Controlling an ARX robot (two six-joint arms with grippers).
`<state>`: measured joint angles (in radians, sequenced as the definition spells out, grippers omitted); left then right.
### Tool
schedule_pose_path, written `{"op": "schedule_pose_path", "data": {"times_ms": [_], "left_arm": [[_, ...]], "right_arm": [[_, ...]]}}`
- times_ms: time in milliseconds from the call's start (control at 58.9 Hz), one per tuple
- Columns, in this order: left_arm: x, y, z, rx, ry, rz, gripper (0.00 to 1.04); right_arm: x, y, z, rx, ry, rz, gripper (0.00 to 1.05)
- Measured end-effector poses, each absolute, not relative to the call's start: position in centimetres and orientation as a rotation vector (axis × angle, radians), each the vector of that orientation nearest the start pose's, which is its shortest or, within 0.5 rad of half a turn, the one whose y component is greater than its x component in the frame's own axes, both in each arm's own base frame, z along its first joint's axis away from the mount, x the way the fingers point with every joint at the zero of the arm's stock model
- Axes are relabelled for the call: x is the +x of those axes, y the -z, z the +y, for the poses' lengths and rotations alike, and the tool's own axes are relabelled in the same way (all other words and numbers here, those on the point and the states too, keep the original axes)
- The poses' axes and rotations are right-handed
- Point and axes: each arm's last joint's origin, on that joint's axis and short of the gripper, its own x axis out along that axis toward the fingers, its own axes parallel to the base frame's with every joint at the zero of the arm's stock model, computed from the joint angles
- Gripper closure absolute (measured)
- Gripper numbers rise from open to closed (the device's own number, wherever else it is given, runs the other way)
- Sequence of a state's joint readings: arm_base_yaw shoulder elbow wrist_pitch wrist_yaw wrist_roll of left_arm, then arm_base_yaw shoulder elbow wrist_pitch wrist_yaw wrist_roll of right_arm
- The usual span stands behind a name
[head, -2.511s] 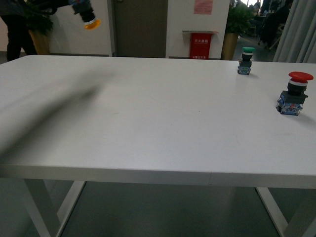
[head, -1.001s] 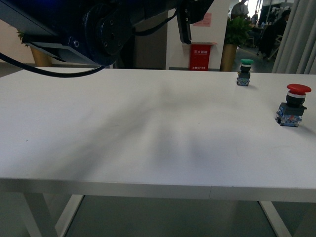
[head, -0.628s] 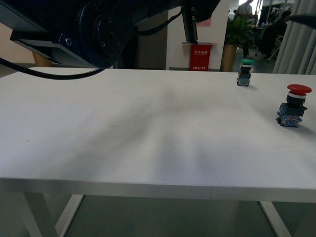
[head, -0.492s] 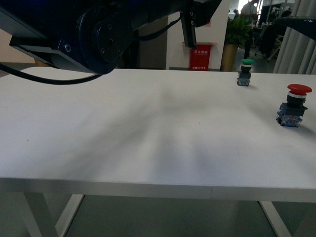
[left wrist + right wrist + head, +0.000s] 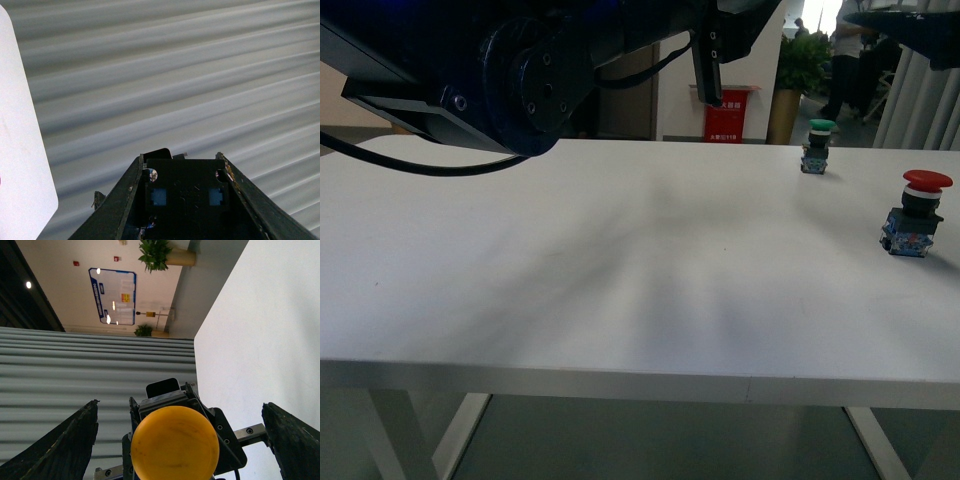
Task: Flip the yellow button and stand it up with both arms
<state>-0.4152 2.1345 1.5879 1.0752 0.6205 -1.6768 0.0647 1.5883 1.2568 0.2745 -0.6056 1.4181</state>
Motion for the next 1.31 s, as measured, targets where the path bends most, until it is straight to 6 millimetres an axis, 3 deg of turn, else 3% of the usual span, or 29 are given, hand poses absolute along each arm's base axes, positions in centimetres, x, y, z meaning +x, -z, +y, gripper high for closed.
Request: {"op": "schedule_pose_path", "data": {"times_ms": [136, 441, 696, 814, 899, 1001, 1035, 1188, 1306], "left_arm": [[43.2, -29.6, -20.9, -1.41, 1.192, 0.428, 0.69], [43.1, -29.8, -20.8, -1.404, 1.187, 0.422, 0.69], [43.2, -29.8, -20.6, -1.398, 1.182, 0.417, 0.66], [43.0, -29.8, -19.9, -1.377, 1.172, 0.401, 0.44], [42.5, -30.1, -18.3, -1.334, 1.145, 0.369, 0.25], [41.9, -30.7, -16.4, -1.258, 1.082, 0.37, 0.09], [41.3, -31.0, -15.5, -1.197, 1.046, 0.363, 0.04], [38.6, -31.9, -11.5, -0.867, 0.672, 0.378, 0.06], [35.5, -30.2, -8.5, -0.479, 0.394, 0.397, 0.06]], "right_arm": [[36.5, -33.9, 4.5, 1.367, -0.519, 0.525, 0.08], [36.1, -34.2, 4.8, 1.33, -0.543, 0.534, 0.68], [36.1, -34.2, 4.7, 1.32, -0.528, 0.524, 0.69], [36.1, -34.1, 4.5, 1.313, -0.507, 0.511, 0.69], [36.1, -34.0, 4.0, 1.308, -0.488, 0.499, 0.69], [36.1, -33.7, 3.6, 1.294, -0.466, 0.489, 0.69], [36.1, -33.6, 3.5, 1.287, -0.454, 0.487, 0.69], [34.9, -33.1, 3.1, 1.212, -0.381, 0.464, 0.69], [34.1, -33.3, 3.1, 1.159, -0.378, 0.431, 0.69]]}}
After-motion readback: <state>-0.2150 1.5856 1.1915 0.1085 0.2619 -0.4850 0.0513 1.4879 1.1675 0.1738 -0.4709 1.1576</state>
